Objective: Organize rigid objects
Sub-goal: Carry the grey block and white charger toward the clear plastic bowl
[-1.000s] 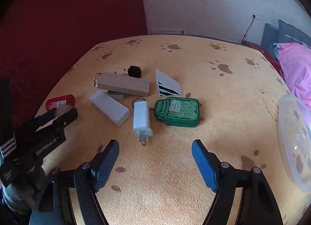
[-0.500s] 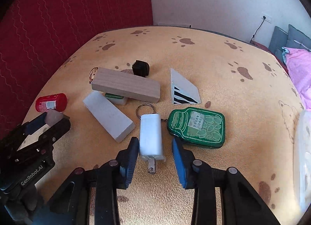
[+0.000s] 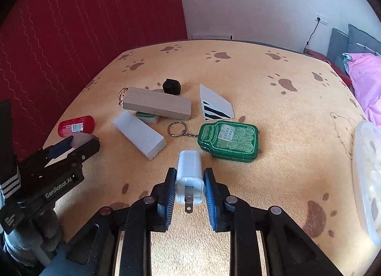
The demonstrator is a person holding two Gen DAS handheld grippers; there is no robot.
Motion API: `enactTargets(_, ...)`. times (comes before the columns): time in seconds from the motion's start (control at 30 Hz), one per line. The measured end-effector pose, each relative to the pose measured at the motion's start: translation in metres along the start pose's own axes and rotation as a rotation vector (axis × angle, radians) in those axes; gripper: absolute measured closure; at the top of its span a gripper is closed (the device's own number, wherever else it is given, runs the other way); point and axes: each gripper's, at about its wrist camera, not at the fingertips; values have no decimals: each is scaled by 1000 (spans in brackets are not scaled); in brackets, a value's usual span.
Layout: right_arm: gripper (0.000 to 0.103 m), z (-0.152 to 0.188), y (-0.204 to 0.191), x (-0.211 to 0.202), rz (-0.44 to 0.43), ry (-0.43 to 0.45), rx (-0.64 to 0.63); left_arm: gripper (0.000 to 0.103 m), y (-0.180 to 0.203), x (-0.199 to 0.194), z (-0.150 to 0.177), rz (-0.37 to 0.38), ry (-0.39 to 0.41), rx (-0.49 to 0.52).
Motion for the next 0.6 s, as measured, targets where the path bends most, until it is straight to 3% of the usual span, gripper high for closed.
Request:
enactTargets(0.37,78,38,15,-7,-8,-59,37,41,1,-19,15,4,-32,-12)
enactTargets(0.6,78,41,15,-7,-6,-30,44,42,10,-35,25,10,-37,3)
Point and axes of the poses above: each gripper's, at about its wrist camera, not at the fingertips, and x roughly the way its jaws point, y to its right, z to its underside, and after that the axes turned 8 degrees about -x, right-handed
